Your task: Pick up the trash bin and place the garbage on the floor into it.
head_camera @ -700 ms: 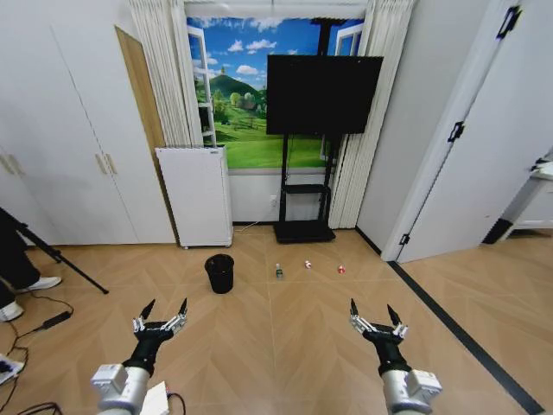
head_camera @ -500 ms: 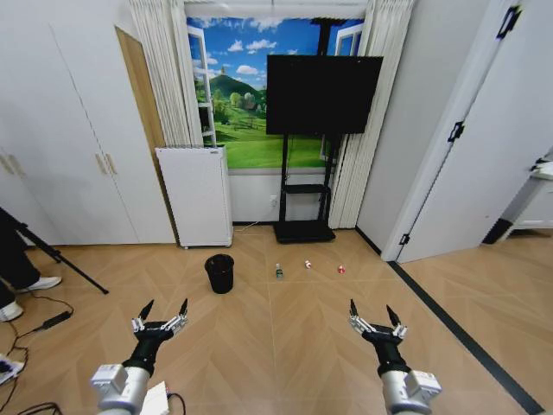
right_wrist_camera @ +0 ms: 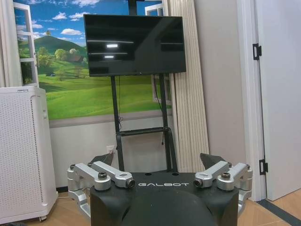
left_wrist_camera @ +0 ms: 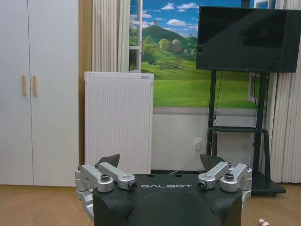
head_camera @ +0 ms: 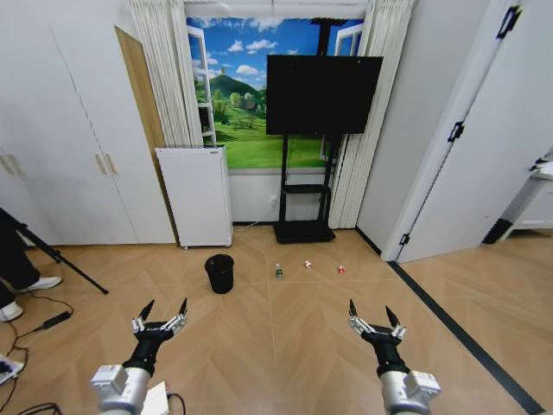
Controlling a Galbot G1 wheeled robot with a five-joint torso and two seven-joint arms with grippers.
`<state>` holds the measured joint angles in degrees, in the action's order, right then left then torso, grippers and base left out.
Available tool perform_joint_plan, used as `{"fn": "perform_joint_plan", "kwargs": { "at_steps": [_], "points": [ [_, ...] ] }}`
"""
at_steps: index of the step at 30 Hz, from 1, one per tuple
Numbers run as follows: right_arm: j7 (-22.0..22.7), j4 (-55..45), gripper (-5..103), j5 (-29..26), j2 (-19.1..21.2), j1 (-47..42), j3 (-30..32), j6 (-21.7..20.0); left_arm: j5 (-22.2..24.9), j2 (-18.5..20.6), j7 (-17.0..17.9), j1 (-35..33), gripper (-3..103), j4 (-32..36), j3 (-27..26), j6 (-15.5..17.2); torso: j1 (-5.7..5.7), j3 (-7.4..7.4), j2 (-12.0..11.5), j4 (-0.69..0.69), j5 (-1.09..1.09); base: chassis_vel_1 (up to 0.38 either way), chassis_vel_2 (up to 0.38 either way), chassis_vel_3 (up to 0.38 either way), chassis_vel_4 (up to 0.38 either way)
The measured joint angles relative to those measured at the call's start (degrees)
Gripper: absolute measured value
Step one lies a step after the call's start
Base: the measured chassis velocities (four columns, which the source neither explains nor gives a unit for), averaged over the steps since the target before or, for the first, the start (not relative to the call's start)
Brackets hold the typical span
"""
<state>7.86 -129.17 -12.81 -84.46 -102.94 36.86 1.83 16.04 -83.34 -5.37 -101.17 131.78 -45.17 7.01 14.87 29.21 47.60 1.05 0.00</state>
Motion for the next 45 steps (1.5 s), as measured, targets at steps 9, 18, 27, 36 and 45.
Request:
{"fn": "perform_joint_plan", "kwargs": {
  "at_steps": [9, 18, 27, 36, 45],
  "points": [
    [-0.22, 0.00, 100, -0.07, -0.26, -0.22, 0.00, 0.25, -0.04, 0.11, 0.02, -0.38, 97, 0.12, 0.03, -0.03, 0.00, 0.00, 0.00, 0.00, 0.00, -0.012, 0.007, 0.007, -0.009],
    [-1.07, 0.12, 100, 0.10, -0.10, -0.44, 0.03, 1.32, -0.13, 0.26, 0.09, -1.04, 98, 0.50, 0.07, -0.59, -0.01, 0.00, 0.01, 0.00, 0.00, -0.035, 0.038, 0.038, -0.052],
    [-1.14, 0.23, 100, 0.38, 0.02, -0.56, 0.22, 1.91, 0.23, 0.62, 0.34, -1.07, 98, 0.62, -0.32, -0.84, 0.00, 0.00, 0.00, 0.00, 0.00, -0.161, 0.149, 0.162, -0.156],
    [-1.20, 1.13, 100, 0.55, -0.58, 0.12, 0.03, 2.00, 0.48, 0.55, 0.35, -1.05, 98, 0.45, -0.61, -1.04, 0.00, 0.01, 0.00, -0.01, 0.02, -0.252, 0.265, 0.270, -0.264],
    [-1.10, 1.61, 100, 0.48, -0.45, 0.43, -0.02, 1.83, 0.64, 0.50, 0.36, -0.72, 96, -0.10, -0.51, -1.05, 0.01, 0.00, 0.00, 0.00, -0.07, -0.345, 0.346, 0.339, -0.355]
  ]
}}
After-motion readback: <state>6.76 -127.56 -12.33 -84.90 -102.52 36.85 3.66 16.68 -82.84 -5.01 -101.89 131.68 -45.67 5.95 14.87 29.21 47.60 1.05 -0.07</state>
